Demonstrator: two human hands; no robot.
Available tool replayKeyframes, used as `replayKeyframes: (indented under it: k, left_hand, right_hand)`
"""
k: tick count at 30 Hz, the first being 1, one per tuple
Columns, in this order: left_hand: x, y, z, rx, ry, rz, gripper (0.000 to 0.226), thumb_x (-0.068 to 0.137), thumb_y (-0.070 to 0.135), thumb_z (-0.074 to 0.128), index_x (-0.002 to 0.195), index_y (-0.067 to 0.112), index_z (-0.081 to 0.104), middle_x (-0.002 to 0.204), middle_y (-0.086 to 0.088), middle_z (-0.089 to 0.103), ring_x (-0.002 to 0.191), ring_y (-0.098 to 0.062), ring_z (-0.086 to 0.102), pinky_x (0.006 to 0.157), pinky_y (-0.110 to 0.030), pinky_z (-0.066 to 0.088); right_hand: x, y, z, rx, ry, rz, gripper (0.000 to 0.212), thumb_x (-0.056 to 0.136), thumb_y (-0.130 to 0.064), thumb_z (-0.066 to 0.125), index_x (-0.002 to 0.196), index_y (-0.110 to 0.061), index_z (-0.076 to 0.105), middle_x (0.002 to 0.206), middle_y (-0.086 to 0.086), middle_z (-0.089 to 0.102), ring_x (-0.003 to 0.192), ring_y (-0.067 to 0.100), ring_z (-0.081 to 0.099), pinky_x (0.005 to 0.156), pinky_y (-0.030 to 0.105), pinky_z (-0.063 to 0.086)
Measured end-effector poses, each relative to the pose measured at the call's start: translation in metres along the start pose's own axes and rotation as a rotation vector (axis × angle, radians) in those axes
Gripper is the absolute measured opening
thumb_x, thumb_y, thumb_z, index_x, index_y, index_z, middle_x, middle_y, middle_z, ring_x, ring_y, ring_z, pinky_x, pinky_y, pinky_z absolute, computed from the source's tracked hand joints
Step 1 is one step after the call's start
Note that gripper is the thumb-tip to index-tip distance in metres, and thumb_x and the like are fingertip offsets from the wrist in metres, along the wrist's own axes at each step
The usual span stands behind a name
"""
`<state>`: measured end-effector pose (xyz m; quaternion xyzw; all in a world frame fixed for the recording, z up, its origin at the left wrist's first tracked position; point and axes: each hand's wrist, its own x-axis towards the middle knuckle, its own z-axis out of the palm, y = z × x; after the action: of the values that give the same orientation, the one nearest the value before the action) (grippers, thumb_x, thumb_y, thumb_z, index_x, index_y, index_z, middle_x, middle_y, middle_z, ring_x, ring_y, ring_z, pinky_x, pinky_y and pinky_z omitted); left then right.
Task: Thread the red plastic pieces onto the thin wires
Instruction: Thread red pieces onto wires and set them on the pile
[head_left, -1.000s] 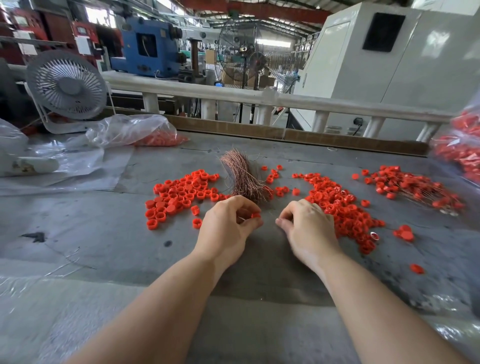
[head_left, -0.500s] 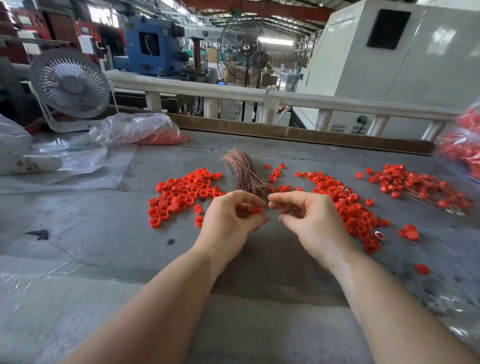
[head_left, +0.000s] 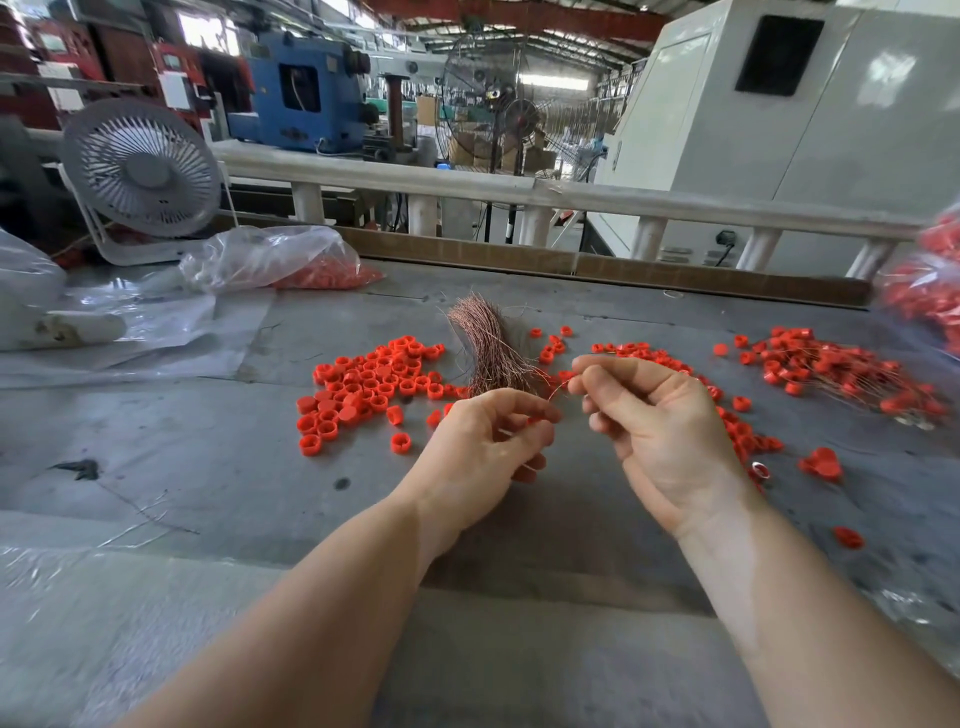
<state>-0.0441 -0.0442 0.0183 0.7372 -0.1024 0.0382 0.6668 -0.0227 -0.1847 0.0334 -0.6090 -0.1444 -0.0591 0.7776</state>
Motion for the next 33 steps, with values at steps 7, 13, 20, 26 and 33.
replayKeyframes:
  k: [7,13,20,26,33]
  left_hand:
    - [-0.0007,0.0011,0.0002,-0.044,-0.02,-0.014,0.021,0.09,0.001,0.055,0.079,0.017,0.064,0.073,-0.004,0.056,0.056,-0.008,0.054,0.055,-0.017,0.048]
    - [-0.0005,0.0007,0.0005,-0.042,0.005,0.013,0.025,0.089,0.0,0.055,0.076,0.019,0.065,0.07,-0.001,0.056,0.052,-0.005,0.053,0.053,-0.017,0.047]
    - [0.0018,0.001,-0.0014,-0.177,0.08,0.007,0.025,0.091,0.001,0.052,0.078,0.018,0.066,0.072,0.0,0.059,0.054,-0.007,0.055,0.055,-0.021,0.05]
    - [0.0036,0.0056,-0.006,-0.554,0.085,-0.079,0.026,0.096,0.001,0.04,0.081,0.009,0.06,0.065,-0.002,0.063,0.051,-0.008,0.056,0.052,-0.019,0.051]
    - [0.0031,0.008,-0.0092,-0.736,-0.009,-0.174,0.028,0.095,0.004,0.037,0.078,0.009,0.059,0.065,-0.007,0.068,0.051,-0.01,0.061,0.054,-0.021,0.054]
  right_hand:
    - [0.001,0.0005,-0.0025,0.093,0.034,0.051,0.009,0.066,-0.014,0.064,0.068,-0.015,0.073,0.063,-0.001,0.065,0.056,0.006,0.05,0.049,0.013,0.04]
    - [-0.0006,0.0022,-0.0007,-0.034,-0.092,0.071,0.008,0.066,-0.018,0.066,0.068,-0.017,0.073,0.066,-0.001,0.066,0.058,0.006,0.05,0.052,0.014,0.04]
    - [-0.0018,0.0028,-0.001,-0.195,-0.078,0.033,0.03,0.082,0.004,0.06,0.074,-0.021,0.074,0.073,-0.004,0.07,0.064,0.003,0.051,0.051,0.012,0.038]
    - [-0.0003,0.0018,-0.0039,-0.226,0.014,0.089,0.02,0.086,0.0,0.058,0.077,-0.015,0.068,0.062,0.001,0.069,0.053,0.005,0.055,0.046,0.014,0.036]
    - [-0.0035,0.0062,0.0007,-0.219,-0.196,0.134,0.036,0.091,0.002,0.05,0.115,-0.023,0.06,0.095,0.004,0.073,0.086,0.01,0.067,0.06,0.016,0.047]
